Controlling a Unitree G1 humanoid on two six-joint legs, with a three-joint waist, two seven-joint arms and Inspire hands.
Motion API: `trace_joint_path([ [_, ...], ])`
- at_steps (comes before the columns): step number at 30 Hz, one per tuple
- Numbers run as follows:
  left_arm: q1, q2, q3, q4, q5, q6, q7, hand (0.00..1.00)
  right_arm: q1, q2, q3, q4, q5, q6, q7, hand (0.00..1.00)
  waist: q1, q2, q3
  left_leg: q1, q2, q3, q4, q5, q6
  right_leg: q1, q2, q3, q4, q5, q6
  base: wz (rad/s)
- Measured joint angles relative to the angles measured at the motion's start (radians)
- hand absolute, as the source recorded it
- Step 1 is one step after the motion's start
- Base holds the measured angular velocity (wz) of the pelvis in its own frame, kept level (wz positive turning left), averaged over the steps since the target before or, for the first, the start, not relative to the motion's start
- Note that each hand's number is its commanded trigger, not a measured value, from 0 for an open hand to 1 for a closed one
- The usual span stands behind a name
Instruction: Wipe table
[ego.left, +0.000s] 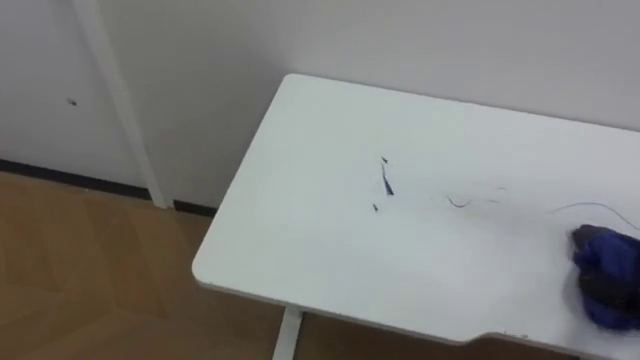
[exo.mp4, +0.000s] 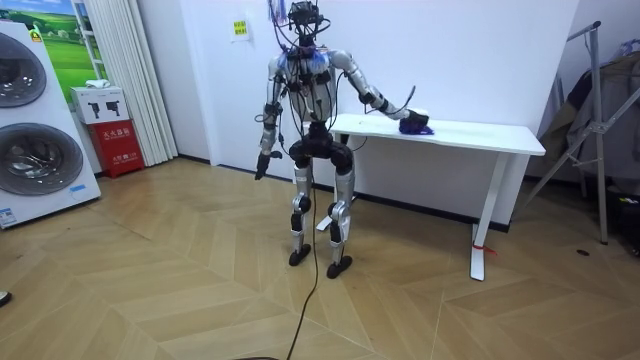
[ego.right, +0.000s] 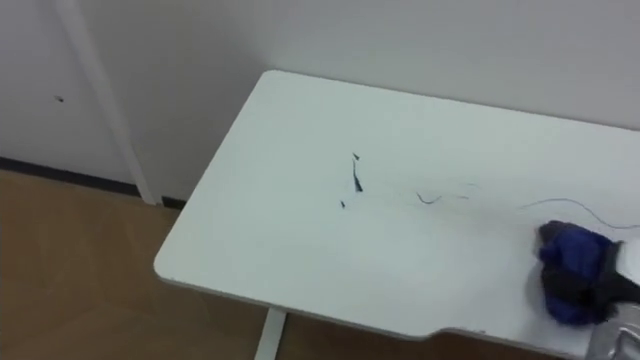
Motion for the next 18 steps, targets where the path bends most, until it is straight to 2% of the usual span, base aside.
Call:
trace_joint_path([
  [2,-0.027,0.007,-0.016,-0.008,0.003,0.000,-0.018,0.00,-0.115,0.002,0.125,-0.085,-0.021,-0.019,0.056,1.00,0.026,-0.009,0.0162,-0.015,-0.003,-0.015,-0.001,0.008,-0.002,-0.011,0.001,-0.008,-0.008,-0.001,-0.002,0.25],
  [3,-0.031,0.007,-0.021,-0.013,0.003,0.001,-0.020,0.00,-0.143,0.004,0.140,-0.094,-0.020,-0.025,0.063,1.00,0.047,-0.006,0.0164,-0.017,-0.003,-0.014,-0.003,0.010,-0.003,-0.017,0.002,-0.007,-0.008,-0.001,-0.003,0.18],
  [5,-0.027,0.014,-0.037,-0.033,0.000,0.001,-0.024,0.00,-0.235,0.033,0.159,-0.071,-0.001,-0.037,0.082,1.00,0.099,-0.018,0.0189,-0.023,-0.006,-0.032,-0.007,0.017,-0.002,-0.014,0.001,-0.027,-0.025,-0.001,-0.003,0.22],
  [7,-0.020,0.021,-0.046,-0.032,0.000,0.003,-0.031,0.00,-0.252,0.035,0.159,-0.041,0.006,-0.043,0.096,1.00,0.116,-0.032,0.0168,-0.027,-0.009,-0.064,-0.007,0.017,-0.001,-0.006,0.000,-0.055,-0.022,0.000,-0.003,0.54],
  [8,-0.006,0.024,-0.051,-0.032,0.004,0.003,-0.038,0.00,-0.252,0.035,0.158,-0.014,0.012,-0.045,0.109,1.00,0.116,-0.036,0.0157,-0.027,-0.010,-0.083,-0.007,0.017,-0.001,0.003,-0.001,-0.069,-0.022,0.000,-0.003,0.57],
  [12,0.014,0.026,-0.047,-0.032,0.001,0.010,-0.047,0.00,-0.201,0.035,0.155,0.042,0.011,-0.050,0.112,1.00,0.115,-0.032,0.0168,-0.028,-0.012,-0.096,-0.008,0.017,-0.001,0.013,-0.003,-0.080,-0.024,0.000,-0.003,0.27],
  [14,0.010,0.027,-0.053,-0.032,0.001,0.010,-0.048,0.00,-0.139,0.035,0.115,0.064,0.028,-0.085,0.079,1.00,0.097,-0.016,0.0103,-0.029,-0.014,-0.098,-0.009,0.017,-0.001,0.017,-0.004,-0.073,-0.024,0.000,-0.003,0.15],
  [16,0.013,0.028,-0.054,-0.032,0.000,0.010,-0.053,0.00,-0.122,0.035,0.098,0.067,0.051,-0.098,0.061,1.00,0.081,0.001,0.0067,-0.019,-0.014,-0.103,-0.014,0.017,-0.001,0.024,-0.004,-0.072,-0.024,0.000,-0.003,0.00],
  [17,0.008,0.030,-0.054,-0.034,0.000,0.008,-0.053,0.00,-0.102,0.036,0.085,0.084,0.066,-0.112,0.043,1.00,0.061,0.013,0.0061,-0.009,-0.016,-0.101,-0.017,0.017,-0.001,0.038,-0.005,-0.073,-0.029,0.000,-0.002,0.08],
  [18,0.004,0.030,-0.054,-0.034,0.000,0.007,-0.053,0.00,-0.089,0.035,0.073,0.085,0.066,-0.116,0.039,1.00,0.052,0.010,-0.0005,-0.008,-0.018,-0.101,-0.017,0.017,-0.001,0.041,-0.007,-0.072,-0.030,-0.001,-0.002,0.19],
])
